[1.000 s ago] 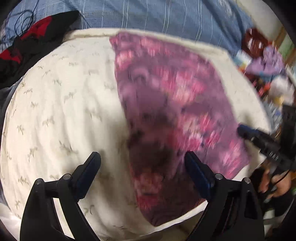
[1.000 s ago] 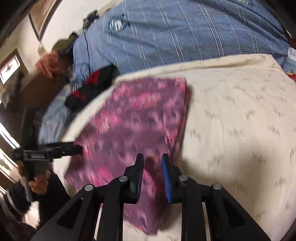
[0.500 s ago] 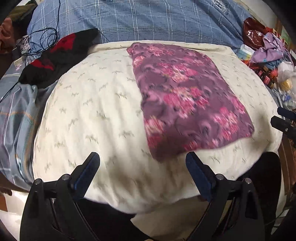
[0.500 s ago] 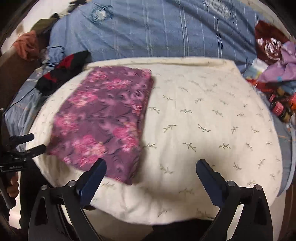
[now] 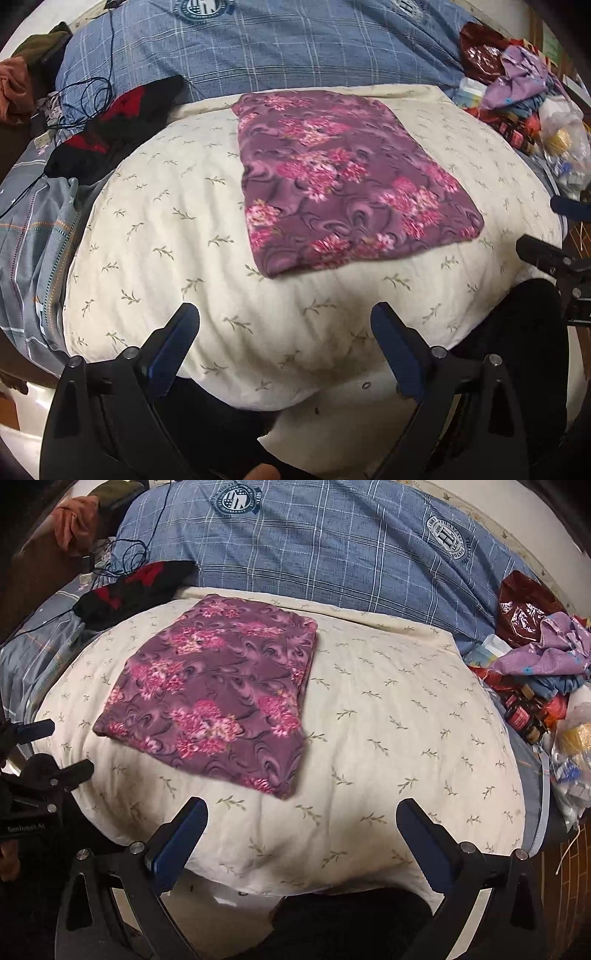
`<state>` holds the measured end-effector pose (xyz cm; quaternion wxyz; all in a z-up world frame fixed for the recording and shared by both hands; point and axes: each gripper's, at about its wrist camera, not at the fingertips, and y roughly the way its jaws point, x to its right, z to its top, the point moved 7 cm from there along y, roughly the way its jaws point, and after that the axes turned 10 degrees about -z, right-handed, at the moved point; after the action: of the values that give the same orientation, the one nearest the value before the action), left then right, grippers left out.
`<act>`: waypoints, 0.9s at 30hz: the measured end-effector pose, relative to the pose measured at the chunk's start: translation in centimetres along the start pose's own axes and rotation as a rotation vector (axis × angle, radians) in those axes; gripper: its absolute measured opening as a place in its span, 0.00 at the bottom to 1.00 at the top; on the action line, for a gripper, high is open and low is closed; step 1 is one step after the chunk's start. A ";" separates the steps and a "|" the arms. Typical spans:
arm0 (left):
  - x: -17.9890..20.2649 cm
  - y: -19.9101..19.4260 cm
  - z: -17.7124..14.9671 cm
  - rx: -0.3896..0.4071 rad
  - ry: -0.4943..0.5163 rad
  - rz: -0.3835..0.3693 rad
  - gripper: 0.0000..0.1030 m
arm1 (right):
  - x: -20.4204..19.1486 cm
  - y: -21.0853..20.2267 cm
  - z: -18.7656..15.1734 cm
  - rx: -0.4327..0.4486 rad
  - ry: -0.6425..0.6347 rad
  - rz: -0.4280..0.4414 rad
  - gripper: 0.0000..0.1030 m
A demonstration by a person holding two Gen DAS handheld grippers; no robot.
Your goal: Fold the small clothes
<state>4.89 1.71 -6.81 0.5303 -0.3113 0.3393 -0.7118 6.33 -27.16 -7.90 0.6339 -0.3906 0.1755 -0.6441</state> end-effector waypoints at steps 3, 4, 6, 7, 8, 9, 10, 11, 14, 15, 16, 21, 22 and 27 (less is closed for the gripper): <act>0.5 -0.7 -0.1 0.024 0.032 0.018 0.92 | -0.2 -0.8 -0.2 0.016 -0.003 0.002 1.00; 0.6 -1.1 -0.1 0.034 0.039 0.018 0.92 | -0.3 -1.1 -0.3 0.023 -0.008 0.002 1.00; 0.9 -1.6 -0.1 0.049 0.047 0.006 0.92 | -0.2 -1.6 -0.6 0.035 -0.017 -0.014 1.00; 1.0 -1.9 0.0 0.056 0.052 0.002 0.92 | -0.1 -1.9 -0.8 0.039 -0.018 -0.018 1.00; 1.2 -2.1 0.0 0.063 0.060 0.004 0.92 | -0.1 -2.0 -0.9 0.040 -0.018 -0.016 1.00; 1.3 -2.3 0.0 0.068 0.068 0.008 0.92 | 0.0 -2.2 -1.1 0.042 -0.016 -0.013 1.00; 1.4 -2.4 0.0 0.072 0.072 0.013 0.92 | 0.1 -2.5 -1.3 0.045 -0.010 -0.018 1.00; 1.6 -2.5 -0.1 0.074 0.075 0.015 0.92 | 0.3 -2.6 -1.4 0.045 -0.008 -0.021 1.00; 1.8 -2.6 -0.3 0.072 0.080 0.008 0.92 | 0.6 -3.1 -1.7 0.050 0.005 -0.029 1.00; 2.0 -2.6 -0.4 0.071 0.080 0.003 0.92 | 0.7 -3.3 -1.9 0.050 0.009 -0.028 1.00; 2.1 -2.6 -0.5 0.071 0.079 -0.001 0.92 | 0.9 -3.4 -2.0 0.051 0.012 -0.031 1.00; 3.5 -2.3 -1.0 0.054 0.073 -0.042 0.92 | 1.3 -3.4 -2.3 0.043 0.033 -0.034 1.00; 3.8 -2.2 -1.1 0.052 0.069 -0.054 0.92 | 1.3 -3.4 -2.3 0.042 0.036 -0.033 1.00; 5.3 -1.8 -1.2 0.045 0.077 -0.077 0.92 | 1.9 -3.4 -2.2 0.042 0.050 -0.040 1.00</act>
<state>1.66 -2.83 -5.57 0.4959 -0.2845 0.3310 -0.7507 2.63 -29.05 -6.28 0.6245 -0.3644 0.1699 -0.6696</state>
